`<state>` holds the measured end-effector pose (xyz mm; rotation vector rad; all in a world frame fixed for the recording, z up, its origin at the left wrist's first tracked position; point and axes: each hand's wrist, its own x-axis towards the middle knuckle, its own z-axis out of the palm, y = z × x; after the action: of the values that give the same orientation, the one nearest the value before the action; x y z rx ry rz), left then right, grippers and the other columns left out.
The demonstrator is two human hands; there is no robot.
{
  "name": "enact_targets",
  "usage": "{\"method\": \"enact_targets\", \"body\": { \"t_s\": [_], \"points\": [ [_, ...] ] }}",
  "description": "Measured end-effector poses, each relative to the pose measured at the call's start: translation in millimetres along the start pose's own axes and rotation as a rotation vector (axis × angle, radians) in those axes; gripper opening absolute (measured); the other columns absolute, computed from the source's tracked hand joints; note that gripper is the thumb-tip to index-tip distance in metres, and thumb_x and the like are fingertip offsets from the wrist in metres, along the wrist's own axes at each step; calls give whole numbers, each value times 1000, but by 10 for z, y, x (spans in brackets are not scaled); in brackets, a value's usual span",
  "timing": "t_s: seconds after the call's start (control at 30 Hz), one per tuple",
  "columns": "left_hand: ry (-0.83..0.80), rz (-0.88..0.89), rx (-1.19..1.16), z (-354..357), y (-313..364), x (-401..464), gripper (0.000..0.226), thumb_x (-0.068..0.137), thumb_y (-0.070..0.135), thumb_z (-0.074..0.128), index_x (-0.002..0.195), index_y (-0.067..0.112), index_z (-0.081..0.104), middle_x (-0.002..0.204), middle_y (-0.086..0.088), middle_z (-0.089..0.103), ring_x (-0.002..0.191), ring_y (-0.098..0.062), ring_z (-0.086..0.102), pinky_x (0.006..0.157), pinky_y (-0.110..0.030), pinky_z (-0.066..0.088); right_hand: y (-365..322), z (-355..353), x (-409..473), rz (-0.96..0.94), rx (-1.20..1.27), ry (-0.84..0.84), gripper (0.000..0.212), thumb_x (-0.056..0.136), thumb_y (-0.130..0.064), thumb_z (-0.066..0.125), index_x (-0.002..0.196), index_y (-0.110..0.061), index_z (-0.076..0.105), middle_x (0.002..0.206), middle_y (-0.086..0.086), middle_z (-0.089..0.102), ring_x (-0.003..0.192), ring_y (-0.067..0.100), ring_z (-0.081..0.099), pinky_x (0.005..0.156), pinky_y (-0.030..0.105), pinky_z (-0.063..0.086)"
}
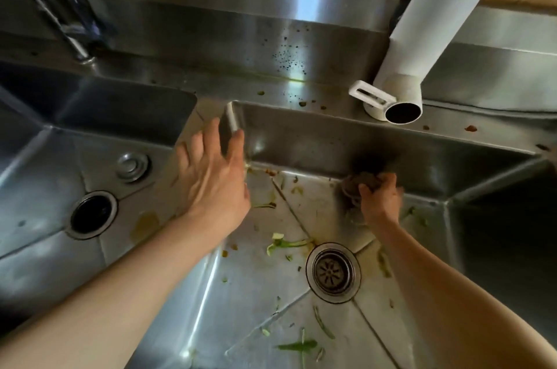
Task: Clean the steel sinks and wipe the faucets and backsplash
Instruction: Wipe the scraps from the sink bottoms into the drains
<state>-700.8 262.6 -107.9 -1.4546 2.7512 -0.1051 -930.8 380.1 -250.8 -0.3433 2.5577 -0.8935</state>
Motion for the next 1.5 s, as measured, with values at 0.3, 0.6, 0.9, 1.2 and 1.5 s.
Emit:
{"method": "enact_targets", "body": {
  "t_s": [0.3, 0.6, 0.9, 1.2, 1.5],
  "points": [
    [-42, -47, 87, 231, -68, 32, 90, 81, 35, 65, 149, 17, 8, 155, -16, 13, 134, -34, 22, 109, -45, 20, 201, 601, 23, -154, -486, -165, 48, 91, -18, 52, 138, -17, 39, 141, 23, 20, 123, 44, 29, 105, 41, 30],
    [-121, -19, 103, 238, -114, -21, 93, 79, 28, 65, 149, 18, 5, 156, -18, -2, 135, -33, 17, 110, -49, 14, 163, 1146, -1200, -390, -558, -430, 55, 92, -11, 41, 145, -25, 32, 137, 13, 19, 123, 34, 26, 104, 43, 36],
    [-62, -51, -57, 107, -171, -1, 93, 75, 23, 69, 150, 14, 14, 154, -13, 19, 132, -31, 25, 110, -49, 19, -92, 723, -1159, -351, -264, -578, 43, 82, -6, 56, 121, -22, 59, 116, 6, 44, 105, 29, 56, 91, 29, 49],
    [29, -111, 29, 273, -165, 57, 97, 50, 32, 82, 135, 2, 47, 125, -13, 49, 106, -32, 46, 92, -46, 35, -500, 1192, -148, -337, -296, -185, 45, 87, -14, 62, 128, -14, 46, 137, 19, 28, 119, 39, 42, 104, 40, 36],
    [-53, -97, 74, 230, -163, 28, 90, 68, 27, 73, 144, 3, 30, 131, -9, 40, 113, -30, 39, 101, -50, 27, -115, 1113, -555, -641, -646, -429, 54, 83, -19, 64, 133, -31, 49, 141, 1, 30, 124, 27, 35, 106, 36, 33]
  ]
}}
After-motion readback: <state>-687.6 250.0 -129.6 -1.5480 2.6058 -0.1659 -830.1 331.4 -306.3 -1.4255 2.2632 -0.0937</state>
